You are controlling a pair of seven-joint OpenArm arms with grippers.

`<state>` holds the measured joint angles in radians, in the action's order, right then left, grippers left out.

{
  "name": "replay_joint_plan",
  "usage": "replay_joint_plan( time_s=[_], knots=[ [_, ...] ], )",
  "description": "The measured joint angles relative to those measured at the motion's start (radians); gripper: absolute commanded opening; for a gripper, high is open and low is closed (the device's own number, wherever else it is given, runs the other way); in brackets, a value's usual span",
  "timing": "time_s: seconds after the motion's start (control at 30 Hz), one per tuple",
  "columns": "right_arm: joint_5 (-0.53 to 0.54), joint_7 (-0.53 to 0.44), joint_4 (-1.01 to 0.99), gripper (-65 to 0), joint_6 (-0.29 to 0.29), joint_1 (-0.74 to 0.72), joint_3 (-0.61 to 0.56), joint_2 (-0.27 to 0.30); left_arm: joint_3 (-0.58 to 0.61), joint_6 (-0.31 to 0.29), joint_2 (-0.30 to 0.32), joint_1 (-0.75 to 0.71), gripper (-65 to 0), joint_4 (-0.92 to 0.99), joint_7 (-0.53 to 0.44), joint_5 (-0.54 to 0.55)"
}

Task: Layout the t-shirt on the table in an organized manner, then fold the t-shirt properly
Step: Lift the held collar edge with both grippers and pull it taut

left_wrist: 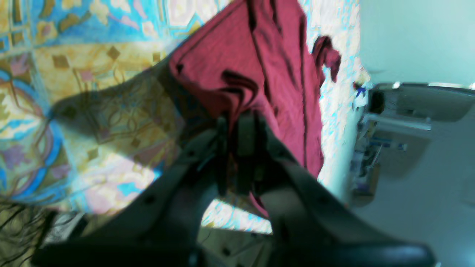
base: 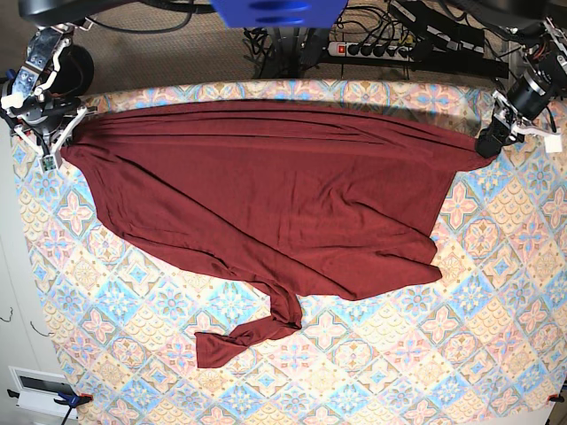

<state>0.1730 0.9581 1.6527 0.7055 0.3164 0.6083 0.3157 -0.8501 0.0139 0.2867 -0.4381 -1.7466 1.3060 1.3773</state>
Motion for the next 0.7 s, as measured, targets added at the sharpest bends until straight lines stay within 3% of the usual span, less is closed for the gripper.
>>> replay_joint_plan(
  time_s=[0.3, 0.47, 0.7],
  knots=[
    [-0.006, 0.006, 0.031, -64.2, -0.002, 0.008, 0.001, 0.0, 0.001, 0.001, 0.027, -0.074, -65.0, -0.001, 0.039, 0.082],
    [0.015, 0.039, 0.111, -64.1, 0.001, 0.003, 0.002, 0.0, -0.126, -0.003, 0.048, -0.09, -65.0, -0.001, 0.045, 0.087],
    [0.015, 0.09, 0.086, -64.1, 0.005, 0.0, 0.043, -0.003, -0.13, -0.005, 0.042, 0.026, -65.0, 0.137, 0.06, 0.078]
  ],
)
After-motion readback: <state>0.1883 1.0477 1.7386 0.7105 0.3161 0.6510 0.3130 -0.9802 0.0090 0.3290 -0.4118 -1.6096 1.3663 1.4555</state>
